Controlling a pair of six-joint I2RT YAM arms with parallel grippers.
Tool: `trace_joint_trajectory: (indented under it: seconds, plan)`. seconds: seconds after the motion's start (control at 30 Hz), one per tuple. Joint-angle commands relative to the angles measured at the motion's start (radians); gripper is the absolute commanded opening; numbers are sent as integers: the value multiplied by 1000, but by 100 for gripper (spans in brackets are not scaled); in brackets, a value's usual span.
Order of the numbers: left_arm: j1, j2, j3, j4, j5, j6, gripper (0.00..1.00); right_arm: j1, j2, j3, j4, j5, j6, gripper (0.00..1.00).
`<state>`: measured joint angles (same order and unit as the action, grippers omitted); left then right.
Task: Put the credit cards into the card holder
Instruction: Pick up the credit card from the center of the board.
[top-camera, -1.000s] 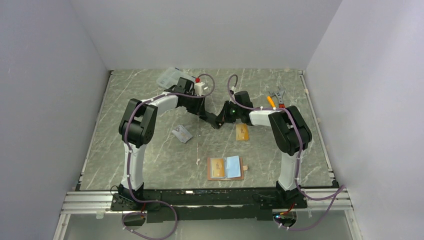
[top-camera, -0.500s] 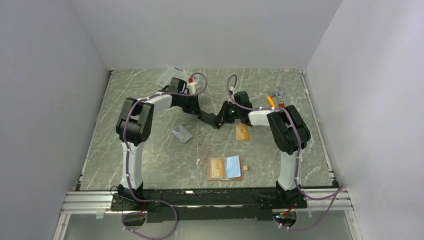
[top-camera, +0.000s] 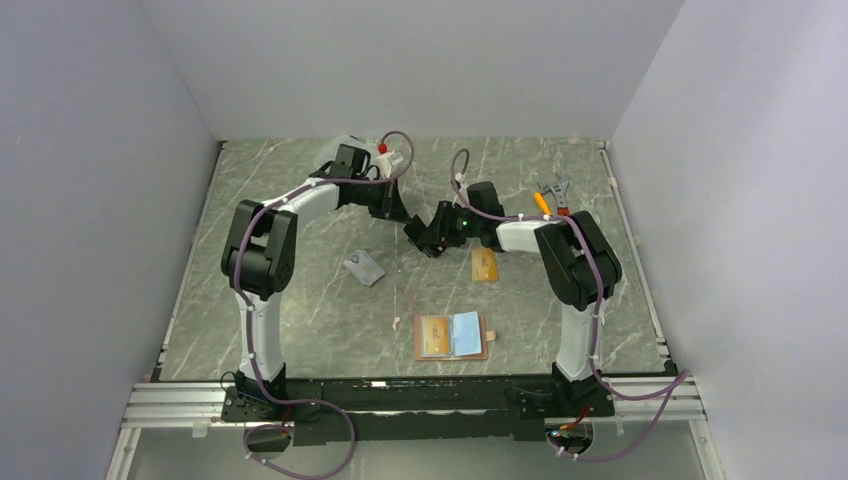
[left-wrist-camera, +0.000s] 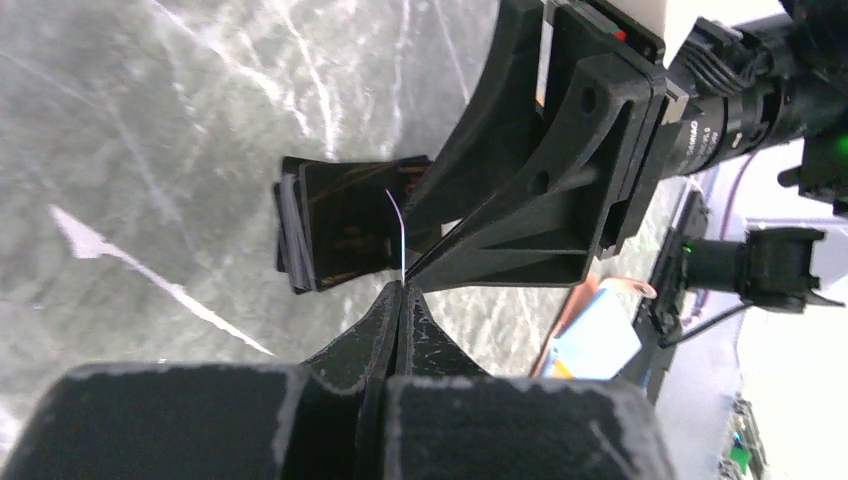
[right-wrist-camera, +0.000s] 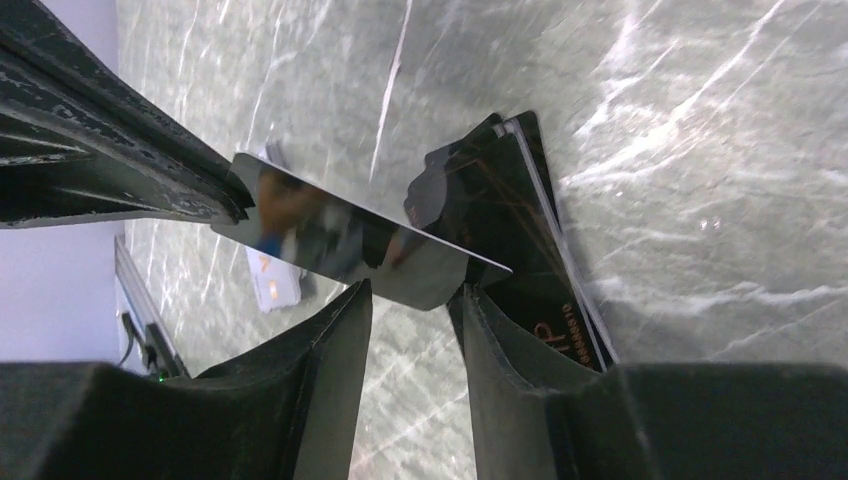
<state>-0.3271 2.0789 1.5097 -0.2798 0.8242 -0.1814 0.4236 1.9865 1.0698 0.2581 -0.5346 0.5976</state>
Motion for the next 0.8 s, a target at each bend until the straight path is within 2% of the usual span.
trace_joint_trajectory:
  seconds: [0.0, 0.13, 0.23, 0.37, 0.5, 0.63, 0.77]
  plan:
    - [-11, -56, 36, -58, 120, 10, 0, -44, -120, -1, -39, -119, -96, 42]
    - [-11, -115, 31, -80, 173, 16, 0, -104, -261, 1, -128, -260, -199, 46]
    - [-16, -158, 25, -107, 202, 29, 0, -107, -340, 20, -271, -285, -331, 48]
    - [-28, -214, 19, -162, 245, 64, 0, -106, -416, -47, -200, -351, -345, 52]
    - [-43, -258, 31, -275, 297, 148, 0, -94, -430, -51, -215, -451, -347, 53]
    - [-60, -299, 23, -371, 329, 249, 0, -61, -478, -62, -219, -450, -358, 53]
    - [-68, -347, -11, -415, 348, 286, 0, -40, -541, -101, -208, -430, -347, 52]
